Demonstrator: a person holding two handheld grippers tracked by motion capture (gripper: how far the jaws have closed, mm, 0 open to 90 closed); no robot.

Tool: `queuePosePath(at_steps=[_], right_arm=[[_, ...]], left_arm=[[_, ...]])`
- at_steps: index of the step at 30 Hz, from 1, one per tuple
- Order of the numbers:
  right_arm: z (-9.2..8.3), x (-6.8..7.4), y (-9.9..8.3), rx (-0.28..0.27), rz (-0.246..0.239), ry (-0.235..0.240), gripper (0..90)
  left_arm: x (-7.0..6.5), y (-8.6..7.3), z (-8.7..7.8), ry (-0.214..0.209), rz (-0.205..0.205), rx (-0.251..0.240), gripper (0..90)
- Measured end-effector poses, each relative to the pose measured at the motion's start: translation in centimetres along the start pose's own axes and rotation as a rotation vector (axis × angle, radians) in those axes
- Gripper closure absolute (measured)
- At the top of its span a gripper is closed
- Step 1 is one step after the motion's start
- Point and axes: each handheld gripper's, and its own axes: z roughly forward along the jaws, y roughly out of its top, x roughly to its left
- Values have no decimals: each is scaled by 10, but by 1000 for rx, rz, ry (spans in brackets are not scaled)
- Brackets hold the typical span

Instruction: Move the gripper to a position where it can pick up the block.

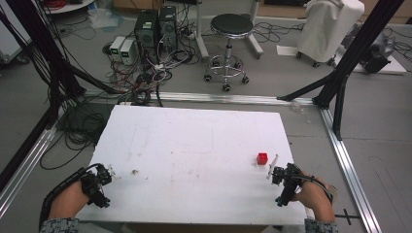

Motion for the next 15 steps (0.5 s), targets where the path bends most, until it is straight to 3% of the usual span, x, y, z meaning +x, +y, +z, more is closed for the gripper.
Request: queuePosePath(at_steps=[15], right_arm=[[-1, 1, 0, -13, 7, 10, 47]], left_arm=[[-2, 2, 0, -6, 9, -4, 223]])
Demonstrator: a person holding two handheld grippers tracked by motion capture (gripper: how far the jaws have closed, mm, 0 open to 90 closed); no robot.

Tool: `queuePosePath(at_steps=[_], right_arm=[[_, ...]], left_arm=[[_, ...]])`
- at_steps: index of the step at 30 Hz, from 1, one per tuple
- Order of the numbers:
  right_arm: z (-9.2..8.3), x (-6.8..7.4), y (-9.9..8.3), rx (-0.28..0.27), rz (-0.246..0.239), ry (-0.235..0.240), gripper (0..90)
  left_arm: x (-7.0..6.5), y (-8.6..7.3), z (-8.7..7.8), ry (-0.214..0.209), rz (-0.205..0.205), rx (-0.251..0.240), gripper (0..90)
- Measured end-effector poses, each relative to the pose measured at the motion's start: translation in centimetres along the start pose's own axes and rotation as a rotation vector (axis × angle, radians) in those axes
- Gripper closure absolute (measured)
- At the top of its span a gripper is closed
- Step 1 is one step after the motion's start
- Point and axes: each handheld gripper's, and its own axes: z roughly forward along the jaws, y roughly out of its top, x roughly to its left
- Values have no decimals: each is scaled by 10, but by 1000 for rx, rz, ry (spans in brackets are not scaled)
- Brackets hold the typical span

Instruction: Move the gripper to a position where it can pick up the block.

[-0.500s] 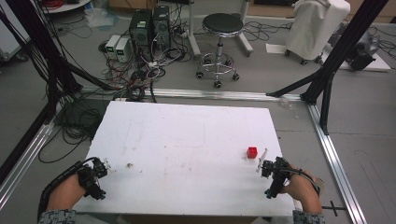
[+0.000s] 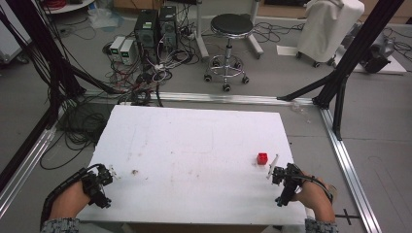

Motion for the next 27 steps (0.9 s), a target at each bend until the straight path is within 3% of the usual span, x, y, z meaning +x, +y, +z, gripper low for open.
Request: queuePosePath(at_steps=[15, 22, 27], right_arm=[[-4, 0, -1, -26, 0, 7, 47], [-5, -2, -4, -14, 8, -10, 47], [-10, -10, -10, -17, -22, -22, 47]], left_arm=[[0, -2, -3, 7, -5, -16, 223], [0, -2, -4, 8, -6, -21, 222], [0, -2, -3, 2, -3, -23, 223]])
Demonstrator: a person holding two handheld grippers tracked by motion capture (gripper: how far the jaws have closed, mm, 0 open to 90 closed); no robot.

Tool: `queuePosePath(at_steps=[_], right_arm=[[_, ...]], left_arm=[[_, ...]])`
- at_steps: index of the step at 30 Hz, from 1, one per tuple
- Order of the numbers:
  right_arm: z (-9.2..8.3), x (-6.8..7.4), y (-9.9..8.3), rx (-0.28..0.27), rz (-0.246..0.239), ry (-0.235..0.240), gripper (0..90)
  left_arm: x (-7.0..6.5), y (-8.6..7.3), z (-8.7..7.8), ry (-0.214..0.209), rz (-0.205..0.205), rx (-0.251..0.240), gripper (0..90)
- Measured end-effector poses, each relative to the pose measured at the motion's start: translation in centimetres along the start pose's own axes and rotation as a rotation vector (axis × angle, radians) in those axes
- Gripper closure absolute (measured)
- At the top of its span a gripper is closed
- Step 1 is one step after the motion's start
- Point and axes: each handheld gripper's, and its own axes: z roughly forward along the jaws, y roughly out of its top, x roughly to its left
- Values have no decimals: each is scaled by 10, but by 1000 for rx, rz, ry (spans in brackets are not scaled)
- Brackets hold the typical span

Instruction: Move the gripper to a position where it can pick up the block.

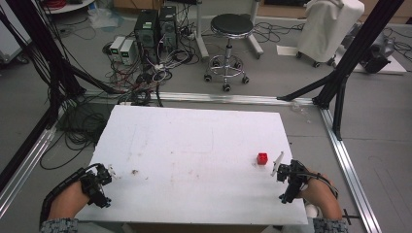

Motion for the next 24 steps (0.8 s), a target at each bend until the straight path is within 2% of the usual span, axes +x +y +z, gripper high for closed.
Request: queuePosePath(at_steps=[6, 8, 9, 10, 11, 16, 22, 24], right_arm=[[-6, -11, -4, -10, -31, -50, 47], [-8, -17, -3, 5, -68, -57, 47], [-8, -17, -3, 5, -68, -57, 47], [-9, -21, -2, 14, -94, -62, 47], [-9, -21, -2, 14, -94, -62, 47], [-10, -34, 1, 49, -156, -47, 47], [-12, -50, 6, 47, -206, -24, 47], [-13, -52, 7, 48, -211, -27, 47]], left_arm=[[0, -1, 0, 1, -4, -3, 223], [0, 0, 0, -1, 1, -4, 223], [0, 1, 0, -2, 1, -4, 223], [0, 1, 0, -3, 4, -3, 222], [-1, 1, 0, -4, 3, -5, 222], [-1, 2, 1, -3, 8, -5, 222], [-1, 3, 2, -7, 9, -1, 222], [-2, 3, 2, -4, -1, -11, 222]])
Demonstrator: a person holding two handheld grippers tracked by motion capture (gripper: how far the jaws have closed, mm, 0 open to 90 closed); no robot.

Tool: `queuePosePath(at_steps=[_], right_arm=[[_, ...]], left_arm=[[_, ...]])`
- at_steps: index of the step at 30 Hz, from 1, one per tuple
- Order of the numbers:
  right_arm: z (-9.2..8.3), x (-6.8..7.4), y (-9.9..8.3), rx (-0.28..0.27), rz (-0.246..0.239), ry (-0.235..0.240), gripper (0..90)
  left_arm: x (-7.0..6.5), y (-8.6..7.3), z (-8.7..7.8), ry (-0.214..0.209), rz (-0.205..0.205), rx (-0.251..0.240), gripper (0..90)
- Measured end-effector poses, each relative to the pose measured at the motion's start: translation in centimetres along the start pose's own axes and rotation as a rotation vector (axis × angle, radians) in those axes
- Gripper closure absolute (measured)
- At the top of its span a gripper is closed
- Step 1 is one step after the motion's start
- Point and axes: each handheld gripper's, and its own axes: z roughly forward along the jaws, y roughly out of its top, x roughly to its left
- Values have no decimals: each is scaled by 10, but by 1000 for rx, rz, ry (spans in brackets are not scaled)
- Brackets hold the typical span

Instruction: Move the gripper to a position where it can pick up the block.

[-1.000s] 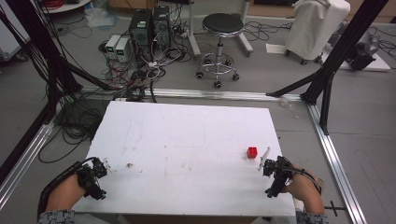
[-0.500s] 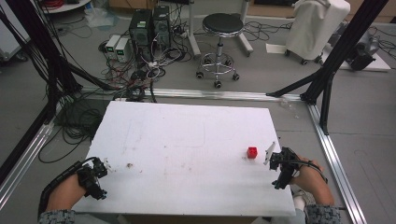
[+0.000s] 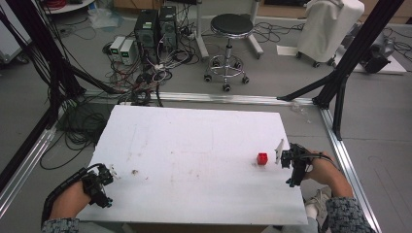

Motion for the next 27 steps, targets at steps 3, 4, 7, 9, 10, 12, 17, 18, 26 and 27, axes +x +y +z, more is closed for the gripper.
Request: queuePosePath(at_steps=[3, 4, 7, 9, 10, 12, 17, 18, 26, 27], right_arm=[[-3, -10, 2, -11, -22, 4, 47], [-3, -10, 2, -11, -22, 4, 47], [-4, -17, 3, -18, -21, 9, 47], [-4, -25, 3, -14, -13, 16, 47], [-4, -27, 4, -10, -7, 28, 47], [-2, -31, 7, -9, -12, 39, 47], [-1, -38, 13, -20, -18, 21, 47], [0, -43, 18, -29, -22, 13, 47], [5, -55, 35, -19, -45, 27, 47], [6, -56, 36, -16, -48, 22, 47]], left_arm=[[0, 0, 0, 0, 2, 2, 223], [0, 0, 1, 2, 2, 4, 223], [1, 0, 0, 3, 2, 3, 222], [1, 0, 0, 5, 1, 5, 222], [1, 0, 0, 5, 4, 4, 222], [0, 0, 0, 3, 5, 4, 222], [0, 1, 1, 3, 9, 5, 223], [0, 1, 1, 2, 9, 4, 222], [0, 1, 0, 0, 7, 6, 222], [-1, 1, 0, 1, 4, 2, 222]])
